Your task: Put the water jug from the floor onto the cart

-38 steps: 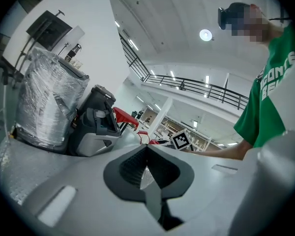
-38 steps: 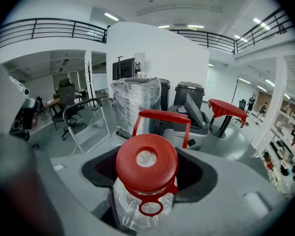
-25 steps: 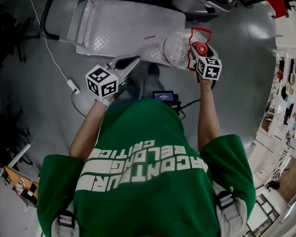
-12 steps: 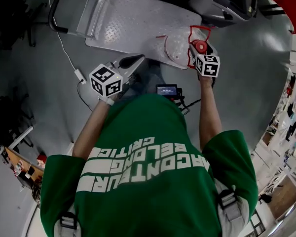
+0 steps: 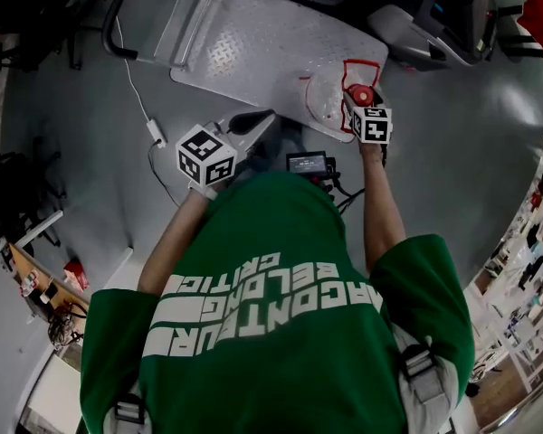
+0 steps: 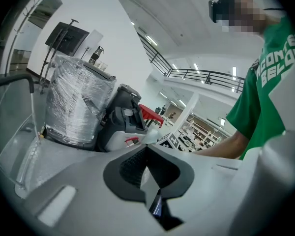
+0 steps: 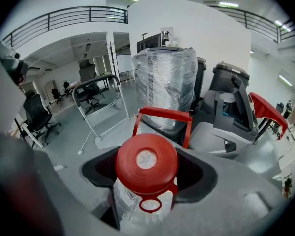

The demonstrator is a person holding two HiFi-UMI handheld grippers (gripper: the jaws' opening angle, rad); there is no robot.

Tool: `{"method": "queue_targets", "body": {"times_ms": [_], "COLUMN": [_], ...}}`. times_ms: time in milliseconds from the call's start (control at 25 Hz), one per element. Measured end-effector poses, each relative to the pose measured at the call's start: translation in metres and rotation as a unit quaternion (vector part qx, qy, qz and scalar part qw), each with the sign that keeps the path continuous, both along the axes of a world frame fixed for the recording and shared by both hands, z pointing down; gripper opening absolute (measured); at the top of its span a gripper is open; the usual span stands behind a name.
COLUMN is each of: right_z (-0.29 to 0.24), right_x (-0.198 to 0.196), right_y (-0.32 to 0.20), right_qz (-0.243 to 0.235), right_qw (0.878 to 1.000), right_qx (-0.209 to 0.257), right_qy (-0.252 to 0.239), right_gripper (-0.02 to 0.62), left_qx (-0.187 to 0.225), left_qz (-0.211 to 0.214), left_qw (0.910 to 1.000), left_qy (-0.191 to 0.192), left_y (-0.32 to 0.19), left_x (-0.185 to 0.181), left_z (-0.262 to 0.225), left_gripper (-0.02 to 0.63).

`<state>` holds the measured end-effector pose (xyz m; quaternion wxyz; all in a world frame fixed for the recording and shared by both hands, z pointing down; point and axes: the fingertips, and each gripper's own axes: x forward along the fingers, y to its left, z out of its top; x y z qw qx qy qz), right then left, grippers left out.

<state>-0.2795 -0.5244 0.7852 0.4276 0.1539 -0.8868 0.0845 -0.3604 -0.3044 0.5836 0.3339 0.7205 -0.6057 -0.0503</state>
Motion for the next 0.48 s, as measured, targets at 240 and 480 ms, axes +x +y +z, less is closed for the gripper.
{"method": "queue_targets", "body": {"times_ms": [240, 480], "right_z": [0.04, 0.079], "right_x": [-0.021, -0.041], "right_y": [-0.01, -0.009], "right_qz": [-0.044, -0.081], "right_qw": [0.998, 0.993], "right_qx": [-0.018, -0.032], "right_qy": [0.036, 0.076], "right_gripper": [0.302, 0.302], "left_qx": [-0.016, -0.025], "left_qz": [-0.034, -0.067], "left_qw": [0.9993, 0.9974], "left_qy": [-0.002, 0.001], "left_y": [-0.015, -0.016], "left_x": [-0.008, -0.021], "left_z": [0.008, 0.012], "left_gripper": [0.008, 0.008]}}
